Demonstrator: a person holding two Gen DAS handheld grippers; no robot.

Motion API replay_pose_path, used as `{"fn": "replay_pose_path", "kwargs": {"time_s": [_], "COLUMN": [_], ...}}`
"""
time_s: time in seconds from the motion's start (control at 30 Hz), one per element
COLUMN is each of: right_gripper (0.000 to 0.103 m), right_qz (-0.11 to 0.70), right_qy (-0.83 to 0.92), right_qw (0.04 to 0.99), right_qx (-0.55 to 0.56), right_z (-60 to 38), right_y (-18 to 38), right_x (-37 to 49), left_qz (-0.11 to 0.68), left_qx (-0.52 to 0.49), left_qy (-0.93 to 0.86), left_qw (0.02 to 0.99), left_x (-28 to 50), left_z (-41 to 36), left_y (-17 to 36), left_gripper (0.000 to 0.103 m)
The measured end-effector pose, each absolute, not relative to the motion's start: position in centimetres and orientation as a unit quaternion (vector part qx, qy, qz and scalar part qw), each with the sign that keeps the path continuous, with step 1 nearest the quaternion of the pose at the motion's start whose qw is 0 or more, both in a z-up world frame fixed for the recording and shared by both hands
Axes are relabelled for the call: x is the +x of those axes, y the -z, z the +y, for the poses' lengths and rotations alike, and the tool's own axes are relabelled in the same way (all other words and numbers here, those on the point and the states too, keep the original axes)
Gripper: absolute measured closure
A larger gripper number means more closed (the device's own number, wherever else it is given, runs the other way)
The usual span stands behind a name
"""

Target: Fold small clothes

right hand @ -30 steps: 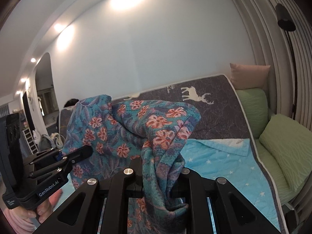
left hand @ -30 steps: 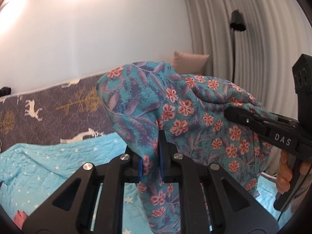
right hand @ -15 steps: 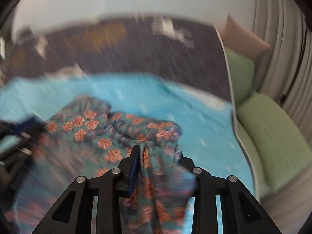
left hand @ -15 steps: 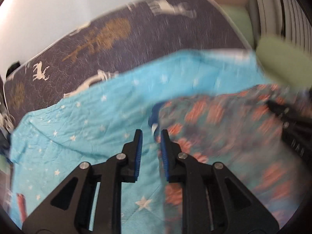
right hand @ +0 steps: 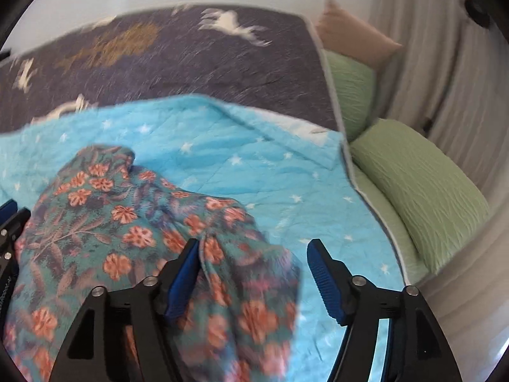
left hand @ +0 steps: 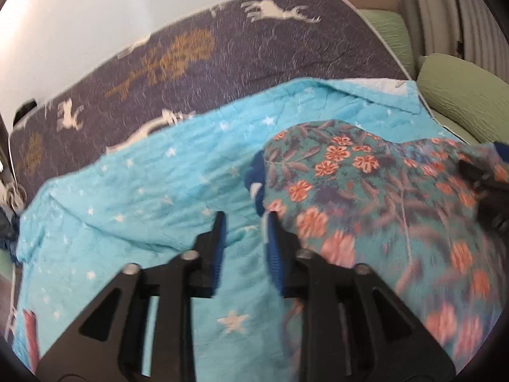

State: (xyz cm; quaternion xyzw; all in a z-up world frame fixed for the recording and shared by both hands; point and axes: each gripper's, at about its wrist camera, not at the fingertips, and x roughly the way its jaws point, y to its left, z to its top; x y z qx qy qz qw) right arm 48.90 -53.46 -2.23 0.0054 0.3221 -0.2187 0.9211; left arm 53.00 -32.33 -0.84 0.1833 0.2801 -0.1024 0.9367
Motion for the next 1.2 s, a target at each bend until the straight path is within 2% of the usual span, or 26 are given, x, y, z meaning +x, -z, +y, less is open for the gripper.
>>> {"fn": "replay_pose_path", "kwargs": {"time_s": [0.1,0.3,0.33,0.4,0.57,0.67,0.8,0.97,1.2], "right_gripper": [0.03,0.03,0.03,0.03,0.03,0.03,0.025,0.024,0.021], "right_qz": [0.309,0.32,0.32,0.322,0.306,0.282,0.253,0.233,0.212], "right_qy": [0.206,0.124,0.113,0.087,0.046,0.024,0.018,0.028,0.029], "right_qw": [0.928,0.934,0.934,0.932,0.939,0.948,0.962,0.968,0.973], "right_qx": [0.024,0.099,0.114,0.14,0.152,0.145,0.105,0.084,0.082], "right_z": [-54.0,-53.1,-52.7,-51.9,-48.4,-46.2,-42.8,-39.7,-37.0], "right_y": [0.6,-0.3,-0.4,-0.4,-2.4,-4.3,-6.4,-7.8,-9.5], "right_x": [44.1,32.0,30.1,25.7,15.2,10.1,5.3,0.4,-5.0], "left_qz": [0.263,0.28,0.282,0.282,0.263,0.24,0.219,0.187,0.174], "left_qx": [0.181,0.125,0.115,0.1,0.1,0.088,0.094,0.108,0.108], "left_qy": [0.105,0.145,0.157,0.181,0.209,0.217,0.233,0.225,0.221], "left_qw": [0.942,0.941,0.939,0.937,0.936,0.942,0.943,0.95,0.954], "left_x": [50.2,41.6,39.6,34.7,24.1,17.6,11.6,5.8,2.2], "left_z": [-29.5,-23.9,-23.1,-21.7,-19.3,-17.6,-16.3,-14.8,-12.7], "left_y": [-1.3,-4.4,-4.7,-5.4,-7.2,-8.8,-10.5,-11.9,-12.3], "left_gripper": [0.058,0.055,0.053,0.039,0.036,0.02,0.013,0.008,0.007]}}
